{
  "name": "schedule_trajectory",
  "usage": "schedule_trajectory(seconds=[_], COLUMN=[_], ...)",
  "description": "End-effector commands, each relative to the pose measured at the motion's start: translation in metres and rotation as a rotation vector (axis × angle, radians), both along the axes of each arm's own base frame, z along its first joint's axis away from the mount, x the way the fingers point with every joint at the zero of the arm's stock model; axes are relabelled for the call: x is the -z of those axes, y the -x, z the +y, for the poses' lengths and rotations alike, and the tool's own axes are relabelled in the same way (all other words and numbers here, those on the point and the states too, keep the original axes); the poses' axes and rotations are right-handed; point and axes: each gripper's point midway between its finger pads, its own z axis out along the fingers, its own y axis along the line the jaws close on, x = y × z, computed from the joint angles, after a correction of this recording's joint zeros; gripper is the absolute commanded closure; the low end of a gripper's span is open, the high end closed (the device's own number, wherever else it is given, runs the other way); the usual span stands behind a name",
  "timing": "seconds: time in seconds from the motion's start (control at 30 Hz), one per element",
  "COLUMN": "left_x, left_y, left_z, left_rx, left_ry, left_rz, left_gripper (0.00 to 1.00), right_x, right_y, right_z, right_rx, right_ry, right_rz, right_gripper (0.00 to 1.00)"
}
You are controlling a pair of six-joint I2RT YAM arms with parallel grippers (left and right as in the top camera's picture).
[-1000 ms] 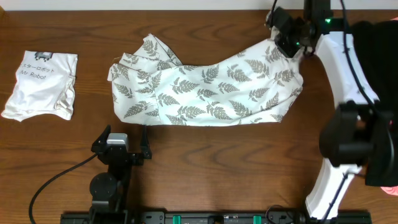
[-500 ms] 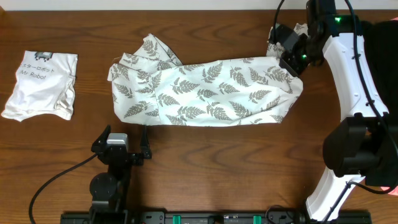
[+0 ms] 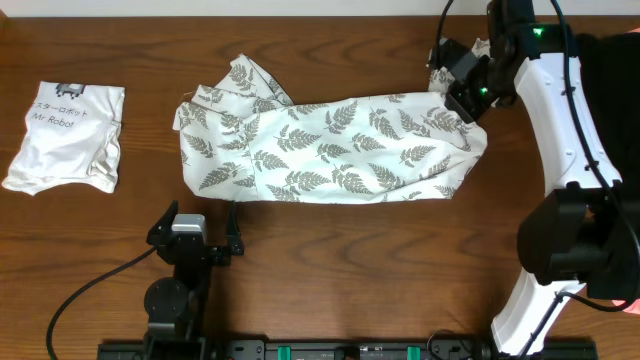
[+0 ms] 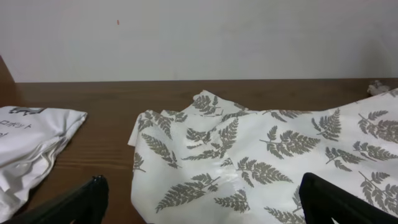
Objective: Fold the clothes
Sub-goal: 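Reach the left gripper to the garment's left end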
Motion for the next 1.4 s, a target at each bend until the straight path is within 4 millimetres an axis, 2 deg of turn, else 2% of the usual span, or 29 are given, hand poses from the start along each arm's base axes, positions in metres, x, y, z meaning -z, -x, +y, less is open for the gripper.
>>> schedule_trajectory(seconds=[0.0, 0.17, 0.27, 0.33, 0.4, 0.5, 0.53, 0.67, 0.83, 0.93, 1.0, 1.2, 1.37], left_x=[0.016, 0.008, -0.026, -0.048, -0.066, -0.095, -0.112, -0.127, -0.128, -0.123, -0.111, -0.068, -0.042], left_y=[0.001, 0.000, 0.007, 0.011, 0.013, 0.011, 0.000, -0.036, -0.095, -0.145, -0.169, -0.210, -0.239], left_z=[0.004, -0.001, -0.036, -0.034, -0.028, -0.025, -0.026, -0.028, -0.032, -0.036, -0.037, -0.040, -0.042], left_rx=[-0.024, 0.000, 0.206, 0.191, 0.158, 0.136, 0.137, 0.152, 0.177, 0.178, 0.179, 0.181, 0.181], left_ry=[-0.014, 0.008, 0.060, 0.134, 0.132, 0.086, 0.057, -0.015, -0.062, -0.059, -0.059, -0.062, -0.062], left_rz=[0.048, 0.016, -0.070, -0.067, -0.040, 0.062, 0.179, 0.476, 0.835, 0.886, 0.908, 0.941, 0.927], left_gripper=[0.02, 0.02, 0.02, 0.02, 0.02, 0.02, 0.02, 0.02, 0.02, 0.02, 0.02, 0.02, 0.02], right_x=[-0.011, -0.014, -0.014, -0.014, -0.014, -0.015, -0.015, -0.016, -0.016, -0.016, -0.016, -0.016, -0.016], right_y=[0.001, 0.003, 0.003, 0.002, 0.000, -0.002, -0.002, -0.003, -0.005, -0.005, -0.005, -0.006, -0.007], right_z=[0.014, 0.024, 0.025, 0.025, 0.025, 0.026, 0.026, 0.026, 0.026, 0.026, 0.026, 0.026, 0.025], right_rx=[-0.013, -0.032, -0.033, -0.033, -0.034, -0.035, -0.035, -0.035, -0.036, -0.036, -0.035, -0.036, -0.035], right_ry=[-0.052, -0.101, -0.100, -0.100, -0.101, -0.101, -0.102, -0.102, -0.102, -0.102, -0.102, -0.102, -0.102], right_rz=[-0.020, -0.018, -0.019, -0.022, -0.029, -0.038, -0.041, -0.046, -0.054, -0.054, -0.054, -0.056, -0.061], right_gripper=[0.99, 0.99, 0.99, 0.99, 0.99, 0.99, 0.99, 0.99, 0.99, 0.99, 0.99, 0.99, 0.99])
